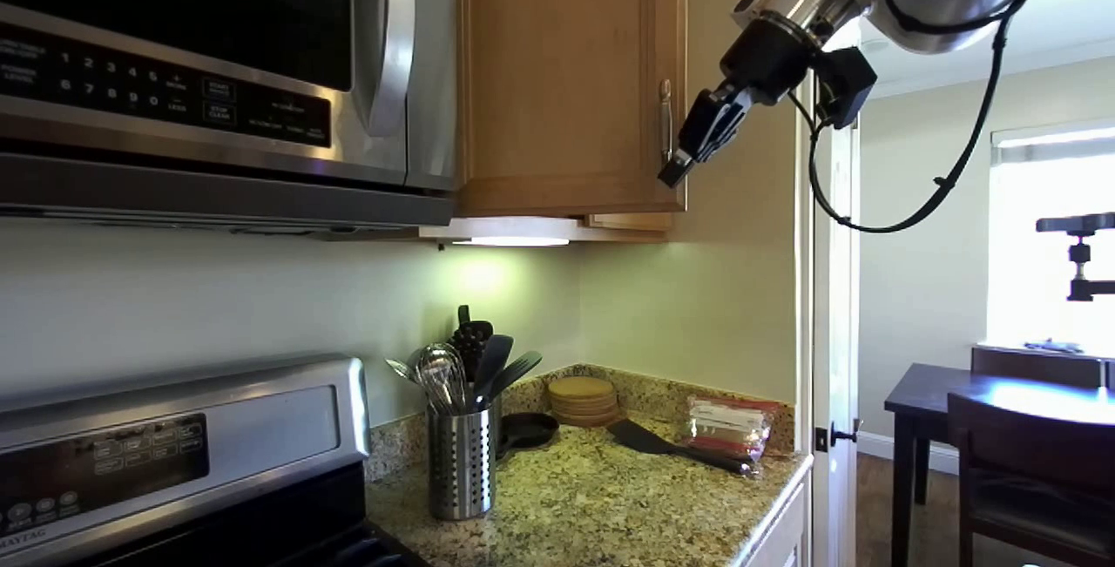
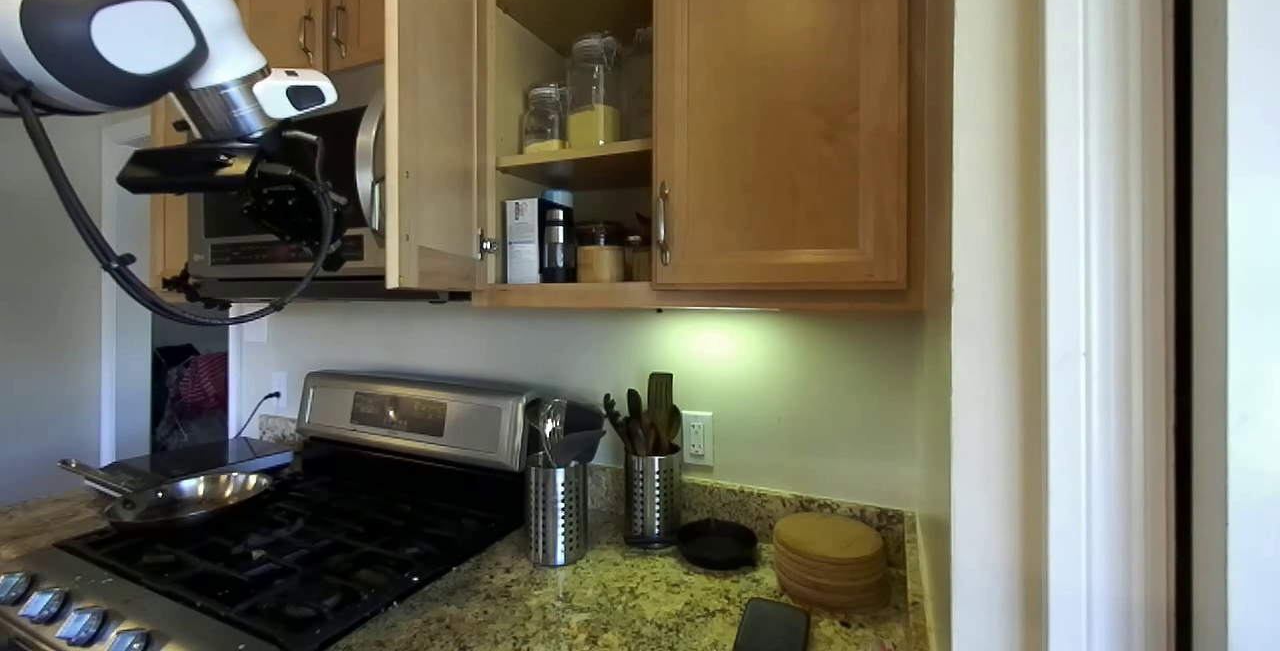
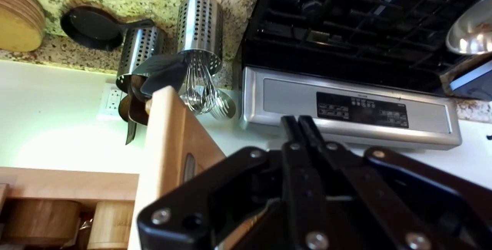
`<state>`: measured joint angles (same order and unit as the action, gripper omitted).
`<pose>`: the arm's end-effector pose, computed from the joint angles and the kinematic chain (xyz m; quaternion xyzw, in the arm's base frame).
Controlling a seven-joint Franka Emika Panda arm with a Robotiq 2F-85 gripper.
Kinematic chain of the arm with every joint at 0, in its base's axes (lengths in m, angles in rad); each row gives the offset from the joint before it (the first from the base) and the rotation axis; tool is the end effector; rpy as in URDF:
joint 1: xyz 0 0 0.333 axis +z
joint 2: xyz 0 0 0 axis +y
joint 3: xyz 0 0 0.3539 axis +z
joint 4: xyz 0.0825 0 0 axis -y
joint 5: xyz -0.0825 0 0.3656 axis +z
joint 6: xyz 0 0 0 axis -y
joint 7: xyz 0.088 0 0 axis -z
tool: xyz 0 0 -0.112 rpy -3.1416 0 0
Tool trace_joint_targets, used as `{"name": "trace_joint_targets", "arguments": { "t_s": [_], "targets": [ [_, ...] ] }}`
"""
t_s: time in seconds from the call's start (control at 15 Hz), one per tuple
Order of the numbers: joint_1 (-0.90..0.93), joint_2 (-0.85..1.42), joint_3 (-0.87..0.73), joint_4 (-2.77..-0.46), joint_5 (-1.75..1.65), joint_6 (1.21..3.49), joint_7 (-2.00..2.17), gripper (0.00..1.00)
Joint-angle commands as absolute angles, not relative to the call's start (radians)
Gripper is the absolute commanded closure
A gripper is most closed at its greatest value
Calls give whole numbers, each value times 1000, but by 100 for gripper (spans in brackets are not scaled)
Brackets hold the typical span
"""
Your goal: Close the left cabinet door
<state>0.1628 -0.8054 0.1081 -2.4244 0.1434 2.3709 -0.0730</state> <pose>0.2972 0.1020 0.6788 -0.9213 -0.1288 -0.3621 0.0591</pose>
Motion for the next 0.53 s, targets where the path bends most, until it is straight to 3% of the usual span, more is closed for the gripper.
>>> {"name": "trace_joint_targets", "arguments": {
  "t_s": [0.0,0.47],
  "targets": [
    [112,-828,150,-2484,88,2498,2,95],
    [-45,-821,215,-2512,-97,2589,109,95]
  ]
}}
